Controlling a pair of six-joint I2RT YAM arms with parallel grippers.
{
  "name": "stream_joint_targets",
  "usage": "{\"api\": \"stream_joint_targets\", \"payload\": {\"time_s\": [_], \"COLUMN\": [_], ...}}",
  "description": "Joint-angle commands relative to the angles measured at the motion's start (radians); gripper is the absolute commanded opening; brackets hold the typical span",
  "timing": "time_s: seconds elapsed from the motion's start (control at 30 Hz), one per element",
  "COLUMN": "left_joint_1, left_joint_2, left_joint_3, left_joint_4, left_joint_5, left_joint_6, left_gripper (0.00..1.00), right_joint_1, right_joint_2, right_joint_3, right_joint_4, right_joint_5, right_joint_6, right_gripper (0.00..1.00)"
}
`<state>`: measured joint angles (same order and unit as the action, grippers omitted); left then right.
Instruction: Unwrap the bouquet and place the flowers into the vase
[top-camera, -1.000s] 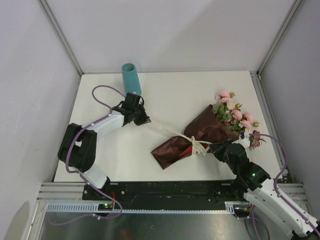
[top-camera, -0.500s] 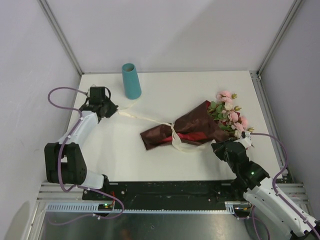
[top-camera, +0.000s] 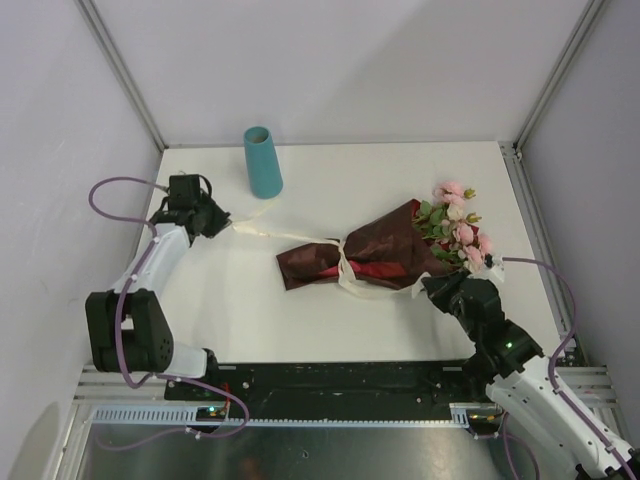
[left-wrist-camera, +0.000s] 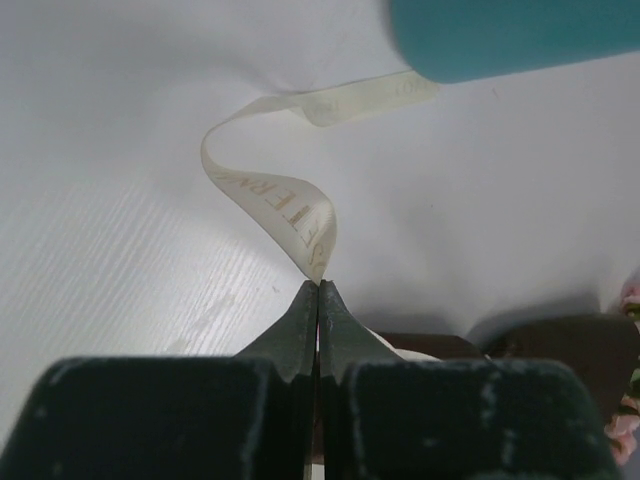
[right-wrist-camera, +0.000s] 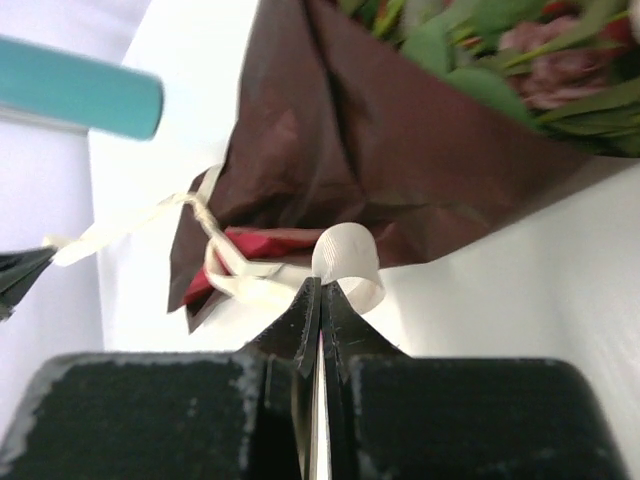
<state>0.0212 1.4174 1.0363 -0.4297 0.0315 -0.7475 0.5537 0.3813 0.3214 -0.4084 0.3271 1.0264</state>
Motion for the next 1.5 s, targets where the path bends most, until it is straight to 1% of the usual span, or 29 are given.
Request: {"api": "stream_joint_targets", "payload": {"time_s": [0.0, 0.07, 0.1, 0.13, 0.17, 0.2, 0.23, 0.27, 0.3, 0.33, 0.37, 0.47, 0.53, 0.57, 0.67, 0.83, 0.97, 1.03, 1.1, 1.13, 1.2, 1.27, 1.37, 1.47], "left_joint_1": [0.006, 0.006, 0.007, 0.007, 0.005, 0.001, -0.005, -0.028, -0.052, -0.069, -0.087, -0.142, -0.179, -0.196, -0.240, -0.310, -0.359, -0.382, -0.404, -0.417, -0.435, -0.443, -0.446, -0.452], "left_joint_2": [-0.076, -0.089, -0.095, -0.102, -0.109, -0.118, -0.131, -0.142, -0.155, -0.170, -0.183, -0.245, -0.284, -0.300, -0.328, -0.308, -0.260, -0.231, -0.202, -0.185, -0.151, -0.115, -0.051, -0.014], "left_joint_3": [-0.041, -0.052, -0.056, -0.061, -0.066, -0.070, -0.072, -0.073, -0.072, -0.071, -0.072, -0.095, -0.111, -0.118, -0.143, -0.216, -0.273, -0.291, -0.297, -0.298, -0.302, -0.313, -0.324, -0.333], "left_joint_4": [-0.002, -0.004, -0.006, -0.009, -0.012, -0.016, -0.022, -0.036, -0.051, -0.068, -0.081, -0.095, -0.097, -0.096, -0.082, -0.005, 0.060, 0.090, 0.116, 0.129, 0.158, 0.193, 0.233, 0.258], "left_joint_5": [0.059, 0.079, 0.090, 0.099, 0.110, 0.106, 0.094, 0.062, 0.036, 0.014, 0.003, -0.011, -0.011, -0.002, 0.062, 0.195, 0.226, 0.236, 0.245, 0.245, 0.247, 0.249, 0.261, 0.271], "left_joint_6": [0.050, 0.068, 0.074, 0.078, 0.084, 0.090, 0.108, 0.124, 0.145, 0.159, 0.169, 0.167, 0.156, 0.150, 0.134, 0.112, 0.087, 0.077, 0.071, 0.070, 0.060, 0.043, 0.027, 0.023], "left_gripper": [0.00, 0.01, 0.03, 0.09, 0.14, 0.24, 0.31, 0.39, 0.45, 0.49, 0.52, 0.63, 0.69, 0.70, 0.71, 0.67, 0.66, 0.66, 0.66, 0.66, 0.66, 0.64, 0.60, 0.53], "right_joint_1": [0.006, 0.029, 0.052, 0.070, 0.088, 0.099, 0.108, 0.113, 0.116, 0.118, 0.119, 0.120, 0.116, 0.112, 0.092, 0.105, 0.167, 0.206, 0.233, 0.238, 0.239, 0.224, 0.184, 0.147], "right_joint_2": [0.060, 0.110, 0.137, 0.158, 0.185, 0.206, 0.232, 0.251, 0.273, 0.290, 0.307, 0.361, 0.411, 0.436, 0.535, 0.662, 0.703, 0.703, 0.702, 0.705, 0.720, 0.753, 0.832, 0.908], "right_joint_3": [0.036, 0.040, 0.046, 0.056, 0.083, 0.126, 0.162, 0.208, 0.242, 0.278, 0.305, 0.350, 0.364, 0.371, 0.406, 0.496, 0.615, 0.645, 0.653, 0.654, 0.651, 0.636, 0.626, 0.625], "right_joint_4": [0.192, 0.268, 0.302, 0.319, 0.310, 0.289, 0.238, 0.197, 0.151, 0.121, 0.098, 0.107, 0.151, 0.168, 0.225, 0.271, 0.220, 0.185, 0.157, 0.128, 0.095, 0.117, 0.200, 0.278], "right_joint_5": [-0.219, -0.332, -0.375, -0.425, -0.460, -0.494, -0.517, -0.532, -0.541, -0.550, -0.554, -0.538, -0.526, -0.507, -0.493, -0.501, -0.469, -0.447, -0.436, -0.406, -0.336, -0.306, -0.345, -0.408], "right_joint_6": [-0.096, -0.135, -0.157, -0.181, -0.224, -0.258, -0.300, -0.329, -0.359, -0.382, -0.395, -0.389, -0.385, -0.382, -0.371, -0.342, -0.263, -0.186, -0.171, -0.178, -0.244, -0.330, -0.425, -0.467], "right_gripper": [0.00, 0.00, 0.00, 0.00, 0.04, 0.08, 0.15, 0.20, 0.27, 0.33, 0.37, 0.44, 0.46, 0.46, 0.46, 0.44, 0.42, 0.43, 0.45, 0.46, 0.44, 0.41, 0.38, 0.36]}}
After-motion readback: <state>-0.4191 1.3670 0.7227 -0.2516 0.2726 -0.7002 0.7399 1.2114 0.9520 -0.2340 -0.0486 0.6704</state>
